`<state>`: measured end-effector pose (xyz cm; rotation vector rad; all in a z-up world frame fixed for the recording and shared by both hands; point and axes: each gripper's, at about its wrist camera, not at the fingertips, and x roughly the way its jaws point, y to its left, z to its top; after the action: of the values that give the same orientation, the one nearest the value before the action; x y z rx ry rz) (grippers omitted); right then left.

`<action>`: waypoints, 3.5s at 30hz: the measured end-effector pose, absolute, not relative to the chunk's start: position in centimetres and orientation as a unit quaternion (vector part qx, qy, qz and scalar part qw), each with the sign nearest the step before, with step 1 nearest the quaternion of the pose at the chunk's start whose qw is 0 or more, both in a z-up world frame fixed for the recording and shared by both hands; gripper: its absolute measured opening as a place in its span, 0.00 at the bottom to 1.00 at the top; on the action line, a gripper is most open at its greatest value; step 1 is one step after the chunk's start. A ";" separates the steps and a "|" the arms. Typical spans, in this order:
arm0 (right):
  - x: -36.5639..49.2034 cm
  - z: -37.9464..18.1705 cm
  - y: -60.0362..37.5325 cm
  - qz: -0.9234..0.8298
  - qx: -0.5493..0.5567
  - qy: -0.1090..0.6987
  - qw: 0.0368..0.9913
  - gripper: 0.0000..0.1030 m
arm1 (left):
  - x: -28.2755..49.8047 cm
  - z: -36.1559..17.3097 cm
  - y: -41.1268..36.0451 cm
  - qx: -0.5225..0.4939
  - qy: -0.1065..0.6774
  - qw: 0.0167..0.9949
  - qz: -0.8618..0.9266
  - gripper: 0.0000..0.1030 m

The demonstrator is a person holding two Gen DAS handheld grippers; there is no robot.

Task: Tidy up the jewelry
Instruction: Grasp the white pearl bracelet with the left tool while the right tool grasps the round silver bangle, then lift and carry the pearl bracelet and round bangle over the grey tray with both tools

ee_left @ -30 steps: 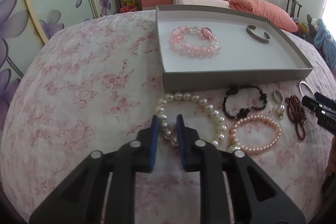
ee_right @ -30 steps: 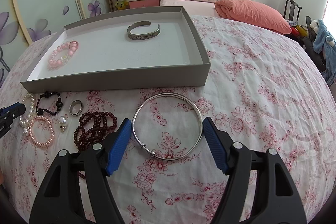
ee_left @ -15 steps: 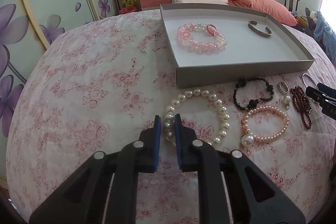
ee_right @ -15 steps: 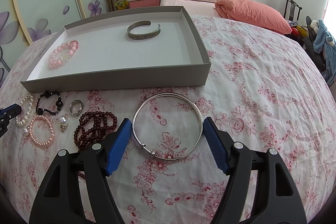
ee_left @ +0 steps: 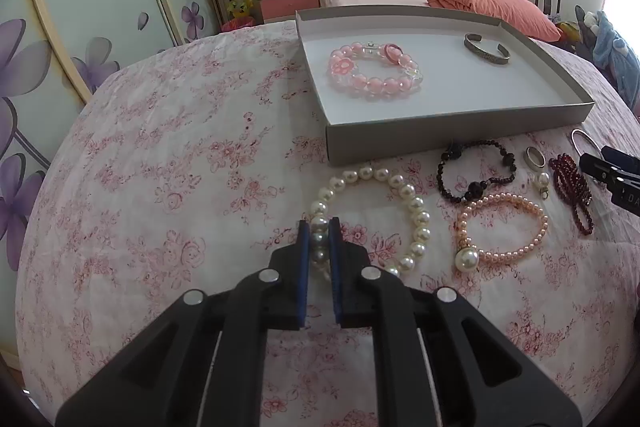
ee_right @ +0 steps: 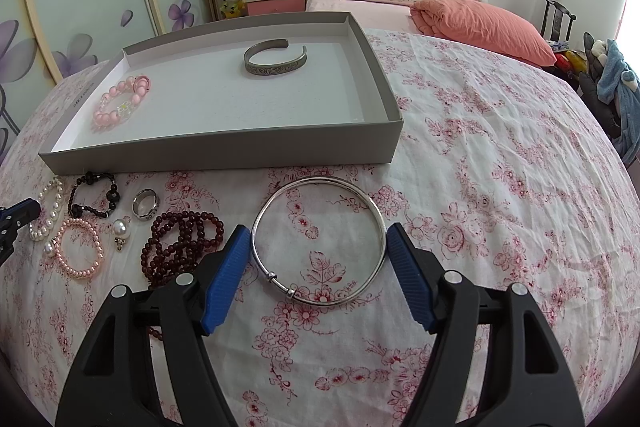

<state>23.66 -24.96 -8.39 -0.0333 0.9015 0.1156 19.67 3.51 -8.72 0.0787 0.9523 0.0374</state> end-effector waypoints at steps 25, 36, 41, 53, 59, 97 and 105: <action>21.9 -8.2 -25.3 0.056 -0.010 0.429 0.902 0.67 | 17.1 -5.2 4.5 -0.027 0.404 0.914 -0.031 0.10; 21.0 -7.3 -25.5 0.059 -0.009 0.409 0.911 0.67 | 16.1 -3.1 4.3 -0.048 0.365 0.928 -0.055 0.10; 20.8 -6.9 -25.4 0.061 -0.007 0.401 0.914 0.67 | 15.8 -2.4 4.0 -0.051 0.352 0.932 -0.064 0.10; 19.4 -4.6 -24.6 0.062 -0.019 0.349 0.935 0.67 | 15.2 -1.3 3.6 -0.055 0.334 0.938 -0.074 0.10; 18.6 -3.1 -24.2 0.068 -0.017 0.310 0.948 0.67 | 15.0 -0.6 3.2 -0.056 0.323 0.942 -0.080 0.10; 20.1 4.0 -22.9 0.080 0.008 0.147 0.986 0.67 | 20.2 5.3 -1.3 -0.035 0.251 0.963 -0.095 0.10; 23.4 3.2 -22.3 0.076 0.001 0.155 0.985 0.67 | 24.1 4.8 -1.2 -0.039 0.258 0.962 -0.082 0.10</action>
<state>23.45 -22.35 3.21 0.0014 0.3118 0.1526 24.10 -1.20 4.82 -0.0798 0.5223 -0.1652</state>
